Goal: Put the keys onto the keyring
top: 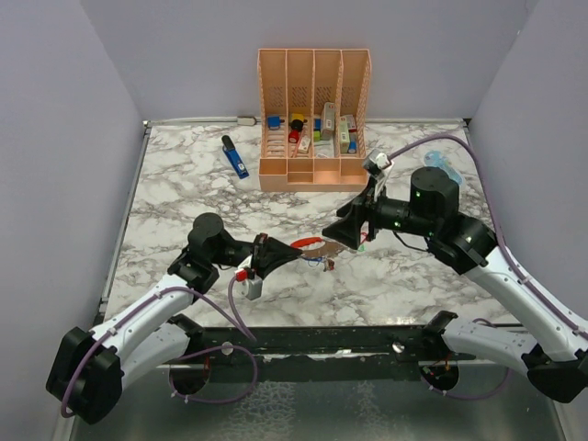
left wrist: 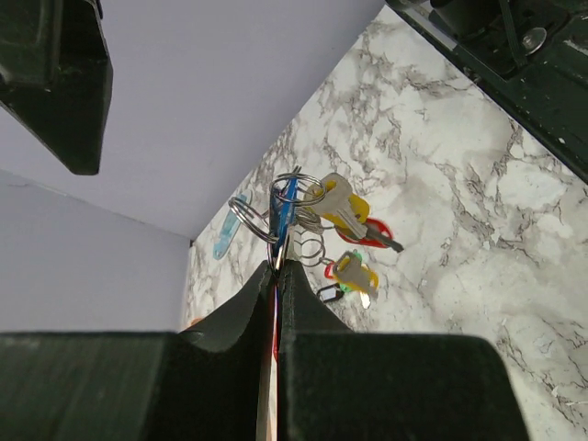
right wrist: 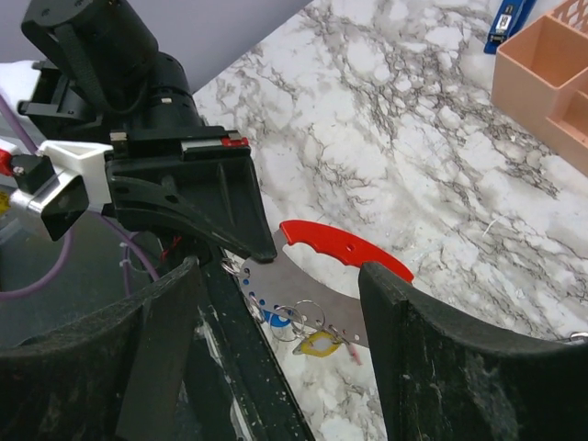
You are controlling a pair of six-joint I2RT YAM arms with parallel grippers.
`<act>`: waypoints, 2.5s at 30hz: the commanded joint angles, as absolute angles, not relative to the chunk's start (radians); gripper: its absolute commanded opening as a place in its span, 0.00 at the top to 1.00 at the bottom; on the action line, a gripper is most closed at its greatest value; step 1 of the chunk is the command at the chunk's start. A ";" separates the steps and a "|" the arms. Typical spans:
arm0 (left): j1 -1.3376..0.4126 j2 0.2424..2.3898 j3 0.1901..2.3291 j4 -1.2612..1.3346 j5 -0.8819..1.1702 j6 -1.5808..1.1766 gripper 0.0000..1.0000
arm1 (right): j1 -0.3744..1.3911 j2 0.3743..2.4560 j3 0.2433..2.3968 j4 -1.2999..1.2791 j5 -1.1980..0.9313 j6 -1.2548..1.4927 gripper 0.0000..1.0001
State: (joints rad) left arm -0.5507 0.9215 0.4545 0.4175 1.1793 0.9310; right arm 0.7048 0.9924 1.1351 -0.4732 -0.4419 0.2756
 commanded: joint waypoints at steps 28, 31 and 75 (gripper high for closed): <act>-0.468 0.922 0.240 0.513 1.239 1.929 1.00 | 0.574 1.161 0.975 -0.342 -0.665 0.270 0.23; -0.450 0.952 0.171 0.659 1.304 1.972 1.00 | 0.499 1.178 0.927 -0.285 -0.819 0.256 0.23; -0.414 1.226 0.331 0.255 1.597 2.770 1.00 | 0.371 1.735 0.882 -0.095 -1.314 0.179 0.27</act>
